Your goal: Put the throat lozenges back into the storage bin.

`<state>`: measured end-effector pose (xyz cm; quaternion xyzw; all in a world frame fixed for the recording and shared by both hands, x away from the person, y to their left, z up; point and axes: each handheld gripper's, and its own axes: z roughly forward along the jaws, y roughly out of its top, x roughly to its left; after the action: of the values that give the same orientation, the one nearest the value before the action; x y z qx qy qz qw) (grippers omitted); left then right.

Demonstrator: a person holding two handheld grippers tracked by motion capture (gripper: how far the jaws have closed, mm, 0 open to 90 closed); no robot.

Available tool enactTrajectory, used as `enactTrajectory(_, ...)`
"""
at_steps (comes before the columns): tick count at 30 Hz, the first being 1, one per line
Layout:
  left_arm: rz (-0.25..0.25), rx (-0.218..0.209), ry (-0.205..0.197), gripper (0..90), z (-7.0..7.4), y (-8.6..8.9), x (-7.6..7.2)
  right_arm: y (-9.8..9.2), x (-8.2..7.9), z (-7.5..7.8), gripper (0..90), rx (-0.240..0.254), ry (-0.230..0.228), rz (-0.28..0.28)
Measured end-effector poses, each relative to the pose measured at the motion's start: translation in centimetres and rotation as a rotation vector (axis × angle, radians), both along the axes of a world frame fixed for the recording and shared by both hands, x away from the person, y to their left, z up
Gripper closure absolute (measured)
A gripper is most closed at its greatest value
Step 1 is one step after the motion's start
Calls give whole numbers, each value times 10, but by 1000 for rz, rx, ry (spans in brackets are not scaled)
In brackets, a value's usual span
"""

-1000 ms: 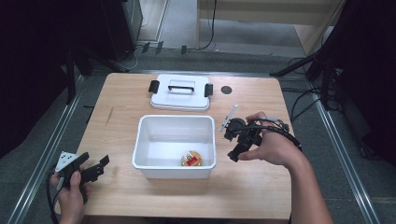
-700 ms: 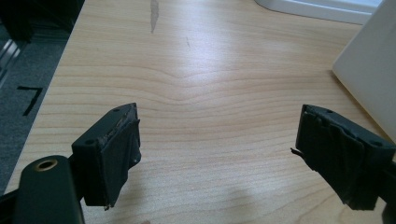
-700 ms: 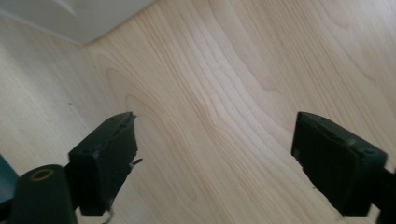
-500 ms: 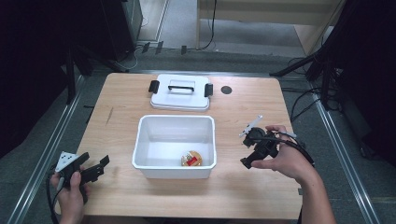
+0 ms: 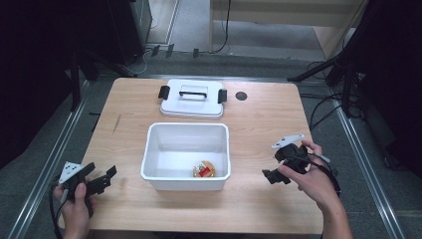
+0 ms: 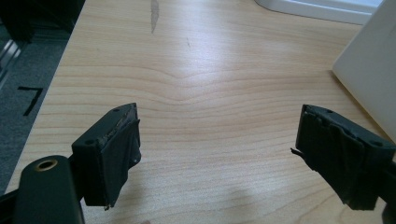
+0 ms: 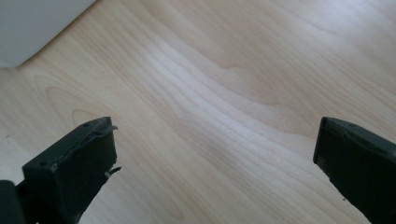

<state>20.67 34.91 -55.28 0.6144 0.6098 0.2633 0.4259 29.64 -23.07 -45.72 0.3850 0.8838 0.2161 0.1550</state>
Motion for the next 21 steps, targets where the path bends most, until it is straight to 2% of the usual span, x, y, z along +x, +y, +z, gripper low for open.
enactTrajectory(1,0,0,0,148,0,0,0,-6,-4,-4,0,24,-32,-27)
enactTrajectory(6,-1,0,1,148,0,0,0,-18,-12,-17,0,72,-65,-66)
enactTrajectory(7,-1,2,0,148,0,0,0,-25,-17,-25,0,97,-81,-83)
enactTrajectory(8,-1,2,0,148,0,0,0,-25,-17,-25,0,97,-81,-83)
enactTrajectory(9,-1,3,0,148,0,0,0,-32,-21,-32,0,134,-98,-108)
enactTrajectory(10,-1,5,1,148,0,0,0,-32,-21,-32,0,134,-98,-108)
enactTrajectory(13,0,6,0,148,0,0,0,-41,-28,-42,0,174,-135,-145)
enactTrajectory(14,-1,7,1,148,0,0,0,-48,-32,-47,0,197,-160,-167)
enactTrajectory(21,-1,5,3,148,0,-1,0,-63,-45,-62,0,234,-209,-212)
